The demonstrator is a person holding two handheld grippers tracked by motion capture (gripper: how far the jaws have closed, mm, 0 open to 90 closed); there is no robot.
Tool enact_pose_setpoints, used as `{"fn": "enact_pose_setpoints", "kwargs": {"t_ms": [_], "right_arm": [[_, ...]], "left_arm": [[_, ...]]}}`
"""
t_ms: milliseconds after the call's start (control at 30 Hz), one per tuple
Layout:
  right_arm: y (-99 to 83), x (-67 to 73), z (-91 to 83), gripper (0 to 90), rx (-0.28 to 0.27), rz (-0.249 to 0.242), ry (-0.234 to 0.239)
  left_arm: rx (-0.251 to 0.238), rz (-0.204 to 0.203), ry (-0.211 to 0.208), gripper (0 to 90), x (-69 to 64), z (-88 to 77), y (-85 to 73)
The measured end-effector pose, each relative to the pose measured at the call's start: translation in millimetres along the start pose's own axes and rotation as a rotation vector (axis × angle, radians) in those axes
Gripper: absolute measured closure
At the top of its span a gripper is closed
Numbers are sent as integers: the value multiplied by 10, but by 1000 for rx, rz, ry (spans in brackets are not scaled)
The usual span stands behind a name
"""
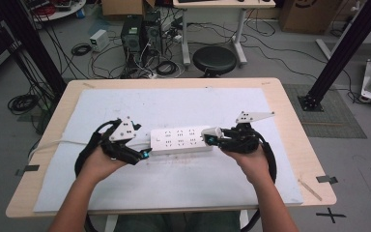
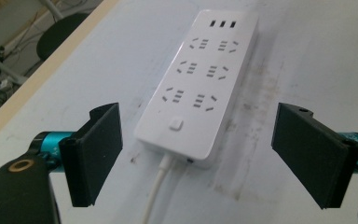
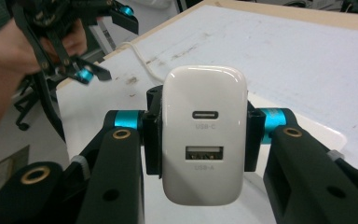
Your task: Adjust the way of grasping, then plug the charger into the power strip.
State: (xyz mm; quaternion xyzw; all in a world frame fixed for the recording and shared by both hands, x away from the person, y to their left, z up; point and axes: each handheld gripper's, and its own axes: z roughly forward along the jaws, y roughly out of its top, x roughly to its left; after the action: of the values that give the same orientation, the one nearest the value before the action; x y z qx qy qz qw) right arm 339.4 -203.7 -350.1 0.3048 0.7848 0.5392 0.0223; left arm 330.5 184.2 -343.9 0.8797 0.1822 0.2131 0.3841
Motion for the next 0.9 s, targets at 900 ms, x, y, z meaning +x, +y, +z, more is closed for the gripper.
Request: {"fn": "enact_pose_setpoints", "kwargs": {"t_ms": [900], "right_arm": [[196,34,153,632,135,-229,-198]], "left_arm": [[23,-78,27,163,261,-77,-295]]}}
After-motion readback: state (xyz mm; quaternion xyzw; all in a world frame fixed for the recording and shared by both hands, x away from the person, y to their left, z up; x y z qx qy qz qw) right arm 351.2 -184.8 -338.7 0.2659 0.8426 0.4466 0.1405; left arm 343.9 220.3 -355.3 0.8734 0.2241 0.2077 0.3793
